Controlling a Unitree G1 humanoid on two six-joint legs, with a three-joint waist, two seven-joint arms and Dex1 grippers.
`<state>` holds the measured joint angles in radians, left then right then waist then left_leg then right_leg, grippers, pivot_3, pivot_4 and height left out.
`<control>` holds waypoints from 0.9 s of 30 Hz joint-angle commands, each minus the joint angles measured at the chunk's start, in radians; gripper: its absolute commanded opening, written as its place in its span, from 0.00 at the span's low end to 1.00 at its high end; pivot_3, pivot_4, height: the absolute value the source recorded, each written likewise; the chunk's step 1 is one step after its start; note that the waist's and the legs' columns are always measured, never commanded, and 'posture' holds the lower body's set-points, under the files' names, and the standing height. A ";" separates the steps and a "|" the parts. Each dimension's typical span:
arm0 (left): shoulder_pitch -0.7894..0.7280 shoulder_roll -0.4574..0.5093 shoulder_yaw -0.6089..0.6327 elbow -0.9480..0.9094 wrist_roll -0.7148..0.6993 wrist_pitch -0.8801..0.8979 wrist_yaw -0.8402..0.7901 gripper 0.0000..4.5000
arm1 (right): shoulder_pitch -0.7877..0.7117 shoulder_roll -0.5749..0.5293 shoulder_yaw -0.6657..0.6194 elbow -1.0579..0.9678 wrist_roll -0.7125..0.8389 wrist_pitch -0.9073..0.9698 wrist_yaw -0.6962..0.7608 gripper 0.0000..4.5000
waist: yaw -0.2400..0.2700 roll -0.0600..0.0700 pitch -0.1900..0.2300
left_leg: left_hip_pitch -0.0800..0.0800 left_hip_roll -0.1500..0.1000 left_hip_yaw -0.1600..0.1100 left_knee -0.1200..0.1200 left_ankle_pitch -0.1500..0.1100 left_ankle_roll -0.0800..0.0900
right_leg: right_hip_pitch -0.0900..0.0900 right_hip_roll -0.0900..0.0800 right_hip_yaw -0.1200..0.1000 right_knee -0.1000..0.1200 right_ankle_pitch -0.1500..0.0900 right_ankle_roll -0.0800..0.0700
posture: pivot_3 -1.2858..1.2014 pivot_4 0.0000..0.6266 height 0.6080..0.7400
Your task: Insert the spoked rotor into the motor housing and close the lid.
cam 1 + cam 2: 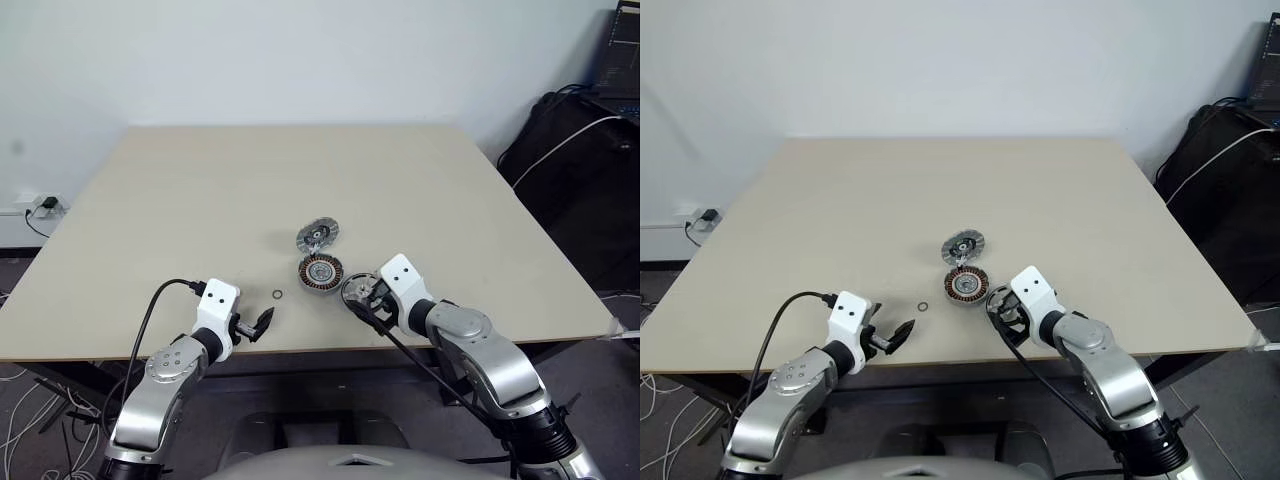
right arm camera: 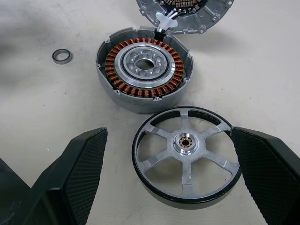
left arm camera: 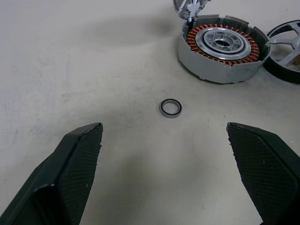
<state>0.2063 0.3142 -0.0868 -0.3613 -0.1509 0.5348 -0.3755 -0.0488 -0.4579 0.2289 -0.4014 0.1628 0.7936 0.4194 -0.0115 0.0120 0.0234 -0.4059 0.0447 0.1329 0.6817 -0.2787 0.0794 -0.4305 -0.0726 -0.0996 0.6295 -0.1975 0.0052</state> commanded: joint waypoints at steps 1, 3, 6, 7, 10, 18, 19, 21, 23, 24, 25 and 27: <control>-0.021 -0.007 0.000 -0.027 -0.007 -0.006 0.003 0.99 | -0.005 0.007 -0.009 -0.009 -0.008 -0.024 -0.002 0.99 | 0.000 0.000 0.000 | 0.000 0.000 0.000 0.000 0.000 0.000 | 0.000 0.000 0.000 0.000 0.000 0.000 | 0.52 0.00 1.00; -0.021 -0.010 -0.002 -0.026 -0.007 -0.010 0.005 0.99 | -0.002 0.006 -0.006 -0.007 -0.010 -0.027 -0.002 0.99 | 0.000 0.000 0.000 | 0.000 0.000 0.000 0.000 0.000 0.000 | 0.000 0.000 0.000 0.000 0.000 0.000 | 0.52 0.00 1.00; -0.020 -0.013 -0.004 -0.026 -0.006 -0.012 0.007 0.99 | 0.000 0.006 -0.005 -0.007 -0.010 -0.028 -0.001 0.99 | 0.000 0.000 0.000 | 0.000 0.000 0.000 0.000 0.000 0.000 | 0.000 0.000 0.000 0.000 0.000 0.000 | 0.52 0.00 1.00; -0.020 -0.014 -0.005 -0.025 -0.006 -0.012 0.008 0.99 | 0.001 0.006 -0.005 -0.007 -0.011 -0.028 -0.001 0.99 | 0.000 0.000 0.000 | 0.000 0.000 0.000 0.000 0.000 0.000 | 0.000 0.000 0.000 0.000 0.000 0.000 | 0.52 0.00 1.00; -0.020 -0.016 -0.006 -0.024 -0.003 -0.013 0.009 0.99 | 0.003 0.007 -0.005 -0.005 -0.013 -0.029 -0.001 0.99 | 0.000 0.000 0.000 | 0.000 0.000 0.000 0.000 0.000 0.000 | 0.000 0.000 0.000 0.000 0.000 0.000 | 0.52 0.00 1.00; -0.021 -0.020 -0.005 -0.019 -0.001 -0.014 0.010 0.99 | 0.006 0.012 -0.006 -0.002 -0.021 -0.028 -0.001 0.99 | 0.000 0.000 0.000 | 0.000 0.000 0.000 0.000 0.000 0.000 | 0.000 0.000 0.000 0.000 0.000 0.000 | 0.52 0.00 1.00; -0.022 -0.021 -0.005 -0.018 -0.001 -0.014 0.010 0.99 | 0.006 0.013 -0.006 -0.002 -0.022 -0.028 -0.001 0.99 | 0.000 0.000 0.000 | 0.000 0.000 0.000 0.000 0.000 0.000 | 0.000 0.000 0.000 0.000 0.000 0.000 | 0.52 0.00 1.00; -0.024 -0.022 -0.005 -0.015 -0.001 -0.014 0.010 0.99 | 0.005 0.014 -0.007 -0.002 -0.023 -0.028 0.000 0.99 | 0.000 0.000 0.000 | 0.000 0.000 0.000 0.000 0.000 0.000 | 0.000 0.000 0.000 0.000 0.000 0.000 | 0.52 0.00 1.00; -0.035 -0.024 -0.009 -0.004 0.002 -0.016 0.010 0.99 | 0.005 0.016 -0.006 -0.002 -0.024 -0.028 -0.001 0.99 | 0.000 0.000 0.000 | 0.000 0.000 0.000 0.000 0.000 0.000 | 0.000 0.000 0.000 0.000 0.000 0.000 | 0.52 0.00 1.00; -0.042 -0.025 -0.012 0.004 0.005 -0.017 0.010 0.99 | 0.005 0.017 -0.006 -0.002 -0.024 -0.028 -0.001 0.99 | 0.000 0.000 0.000 | 0.000 0.000 0.000 0.000 0.000 0.000 | 0.000 0.000 0.000 0.000 0.000 0.000 | 0.52 0.00 1.00; -0.062 -0.029 -0.017 0.024 0.008 -0.017 0.011 0.99 | 0.004 0.020 -0.004 -0.001 -0.025 -0.028 -0.001 0.99 | 0.001 0.000 0.000 | 0.000 0.000 0.000 0.000 0.000 0.000 | 0.000 0.000 0.000 0.000 0.000 0.000 | 0.52 0.00 1.00; -0.089 -0.036 -0.023 0.053 0.013 -0.018 0.012 0.99 | 0.002 0.024 -0.002 0.000 -0.027 -0.028 -0.002 0.99 | 0.001 0.000 0.000 | 0.000 0.000 0.000 0.000 0.000 0.000 | 0.000 0.000 0.000 0.000 0.000 0.000 | 0.52 0.00 1.00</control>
<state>0.1438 0.2868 -0.1003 -0.3127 -0.1395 0.5341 -0.3693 -0.0341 -0.4372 0.2304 -0.3919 0.1402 0.7845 0.4183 -0.0104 0.0120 0.0234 -0.4058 0.0447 0.1329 0.6819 -0.2786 0.0793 -0.4301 -0.0723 -0.0998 0.6296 -0.1974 0.0053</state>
